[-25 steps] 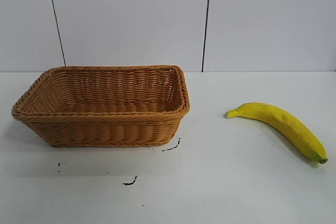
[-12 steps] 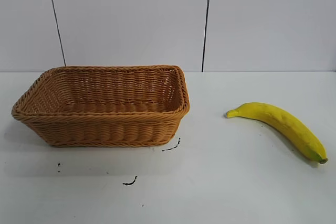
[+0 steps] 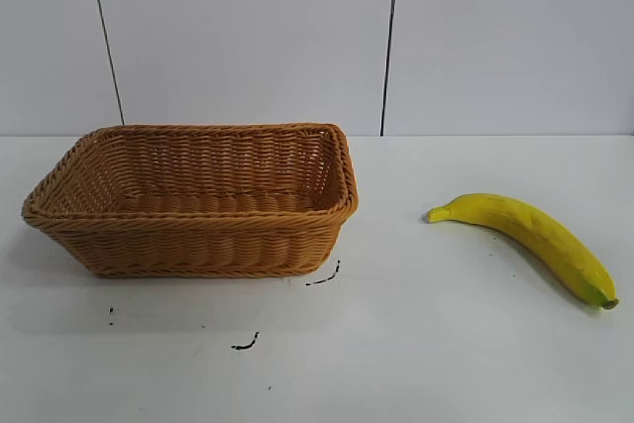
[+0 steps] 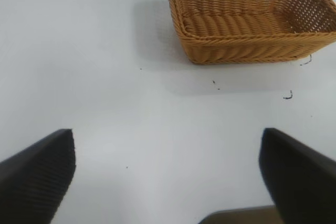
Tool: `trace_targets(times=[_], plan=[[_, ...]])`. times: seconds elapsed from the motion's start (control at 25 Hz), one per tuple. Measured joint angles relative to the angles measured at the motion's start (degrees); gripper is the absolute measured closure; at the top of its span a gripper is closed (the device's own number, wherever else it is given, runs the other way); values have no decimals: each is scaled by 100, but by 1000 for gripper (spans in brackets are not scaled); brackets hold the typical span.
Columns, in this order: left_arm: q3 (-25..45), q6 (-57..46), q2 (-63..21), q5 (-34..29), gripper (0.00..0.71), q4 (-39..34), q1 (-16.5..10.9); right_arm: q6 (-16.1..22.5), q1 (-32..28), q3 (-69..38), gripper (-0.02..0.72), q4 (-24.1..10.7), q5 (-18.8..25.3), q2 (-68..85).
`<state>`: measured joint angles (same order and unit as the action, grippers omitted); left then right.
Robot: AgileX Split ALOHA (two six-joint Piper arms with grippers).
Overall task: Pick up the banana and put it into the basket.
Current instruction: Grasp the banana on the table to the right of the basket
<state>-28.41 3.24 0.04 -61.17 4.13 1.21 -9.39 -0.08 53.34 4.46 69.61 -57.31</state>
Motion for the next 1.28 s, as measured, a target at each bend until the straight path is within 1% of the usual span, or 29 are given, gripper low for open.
trace_targets(times=[0.12, 0.2, 0.28, 0.52, 0.64, 0.76, 0.84, 1.0, 1.08, 1.16, 1.28], plan=[[0, 0, 0, 0, 20, 0, 0, -346, 0, 397, 11, 0, 0, -788], [0, 0, 0, 0, 20, 0, 0, -566, 0, 607, 11, 0, -84, -1298], [0, 0, 0, 0, 20, 0, 0, -682, 0, 835, 11, 0, -295, -1756], [0, 0, 0, 0, 20, 0, 0, -827, 0, 1489, 11, 6, -1068, -3109], [0, 0, 0, 0, 20, 0, 0, -982, 0, 1892, 11, 17, -1319, -3734], [0, 0, 0, 0, 20, 0, 0, -1048, 0, 2154, 11, 20, -1635, -4257], [0, 0, 0, 0, 20, 0, 0, -1229, 0, 2215, 11, 51, -1816, -4532], [0, 0, 0, 0, 20, 0, 0, -1634, 0, 2234, 11, 128, -1952, -5068], [0, 0, 0, 0, 20, 0, 0, -1675, 0, 2234, 11, 128, -2093, -5317], [0, 0, 0, 0, 20, 0, 0, -1679, 0, 2234, 11, 134, -2324, -5508], [0, 0, 0, 0, 20, 0, 0, -1679, 0, 2234, 11, 196, -2786, -5760]])
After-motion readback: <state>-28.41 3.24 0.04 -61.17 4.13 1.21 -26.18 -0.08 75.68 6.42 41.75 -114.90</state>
